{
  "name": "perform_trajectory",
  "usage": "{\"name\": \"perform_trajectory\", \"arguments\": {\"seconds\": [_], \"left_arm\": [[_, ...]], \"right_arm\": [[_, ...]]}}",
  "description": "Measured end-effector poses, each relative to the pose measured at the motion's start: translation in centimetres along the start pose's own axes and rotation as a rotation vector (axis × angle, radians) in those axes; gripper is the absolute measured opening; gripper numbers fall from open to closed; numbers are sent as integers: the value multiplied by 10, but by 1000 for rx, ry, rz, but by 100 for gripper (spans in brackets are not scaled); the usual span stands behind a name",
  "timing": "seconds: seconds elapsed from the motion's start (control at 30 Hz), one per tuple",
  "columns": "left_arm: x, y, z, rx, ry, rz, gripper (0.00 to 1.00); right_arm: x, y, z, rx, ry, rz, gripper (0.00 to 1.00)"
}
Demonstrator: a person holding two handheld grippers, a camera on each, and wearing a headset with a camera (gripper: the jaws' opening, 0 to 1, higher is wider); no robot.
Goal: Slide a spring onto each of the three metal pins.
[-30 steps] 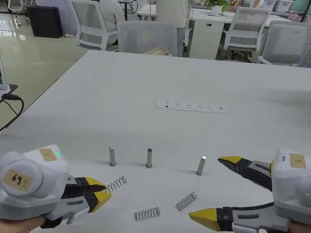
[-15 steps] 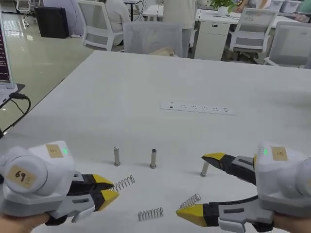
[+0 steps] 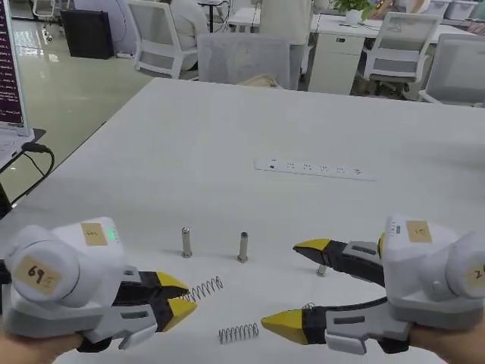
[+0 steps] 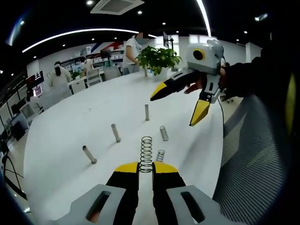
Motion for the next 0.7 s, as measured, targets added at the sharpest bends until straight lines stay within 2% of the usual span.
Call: {"name": "perform_trajectory", "arguments": {"seconds": [0.7], "left_arm": [[-8,-2,-12,55,-48,-4,2]], "right_arm": [[-6,-12,10,-73,32,-11,39]]}}
Point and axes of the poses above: the centre of the closed fingertips' face, and the gripper's own axes: y roughly backward along the fingers, z roughly to its left, x roughly out of its underside, the point moved 10 cm from there along y, roughly backward along the fingers, and after that the axes turned 9 degrees about y, right-handed, at the moved point
